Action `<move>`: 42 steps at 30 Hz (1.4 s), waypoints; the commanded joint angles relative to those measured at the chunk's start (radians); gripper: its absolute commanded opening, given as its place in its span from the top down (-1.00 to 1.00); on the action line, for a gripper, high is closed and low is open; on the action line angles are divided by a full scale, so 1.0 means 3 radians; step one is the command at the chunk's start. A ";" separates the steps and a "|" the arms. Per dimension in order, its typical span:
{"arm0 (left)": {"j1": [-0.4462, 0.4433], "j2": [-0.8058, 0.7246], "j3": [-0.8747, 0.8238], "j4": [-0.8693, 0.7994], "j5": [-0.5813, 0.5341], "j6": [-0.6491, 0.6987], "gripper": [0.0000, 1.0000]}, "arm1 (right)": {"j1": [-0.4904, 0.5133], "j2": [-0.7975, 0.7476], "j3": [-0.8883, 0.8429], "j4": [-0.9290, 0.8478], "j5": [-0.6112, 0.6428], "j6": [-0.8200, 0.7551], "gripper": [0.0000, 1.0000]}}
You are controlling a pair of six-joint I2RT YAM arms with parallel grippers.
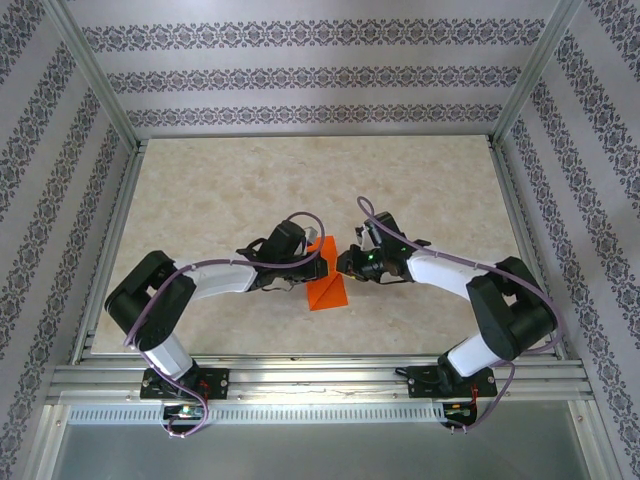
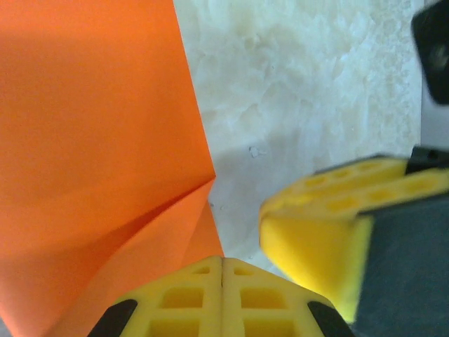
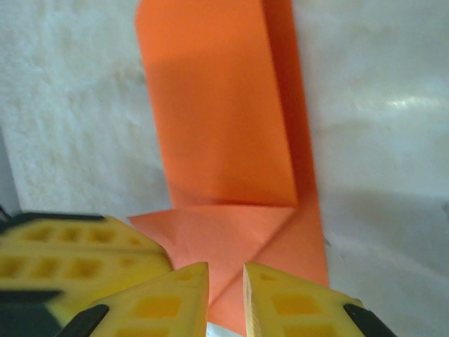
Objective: Fold a paper plane with a square sheet of paper (pick it up from the middle)
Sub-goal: Fold the triangle a second time at the center of the table.
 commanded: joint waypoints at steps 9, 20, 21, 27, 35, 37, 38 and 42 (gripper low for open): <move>0.0079 0.0290 0.0017 -0.0455 -0.0038 0.0273 0.98 | 0.0250 -0.0092 -0.0230 -0.0208 0.0165 0.0331 0.45; 0.0079 0.0353 -0.0126 -0.0281 0.0044 0.0226 1.00 | 0.0350 0.0111 -0.0232 -0.0126 0.0195 0.0386 0.39; 0.0079 0.0356 -0.0133 -0.0275 0.0045 0.0225 1.00 | 0.0356 0.0130 -0.0233 -0.0118 0.0200 0.0386 0.39; 0.0079 0.0347 -0.0134 -0.0256 0.0056 0.0209 1.00 | 0.0400 0.0256 -0.0168 -0.0047 0.0182 0.0381 0.38; 0.0079 0.0339 -0.0169 -0.0183 0.0091 0.0165 1.00 | 0.0388 0.0342 -0.0009 0.0244 0.0106 0.0408 0.29; 0.0079 0.0341 -0.0171 -0.0164 0.0099 0.0159 1.00 | 0.0352 0.0392 0.0077 0.0212 0.0093 0.0361 0.24; 0.0079 0.0345 -0.0169 -0.0157 0.0108 0.0151 1.00 | 0.0331 0.0417 0.0111 0.0212 0.0088 0.0338 0.21; 0.0077 0.0346 -0.0167 -0.0132 0.0132 0.0137 1.00 | 0.0215 0.0475 0.0181 0.0223 0.0047 0.0225 0.13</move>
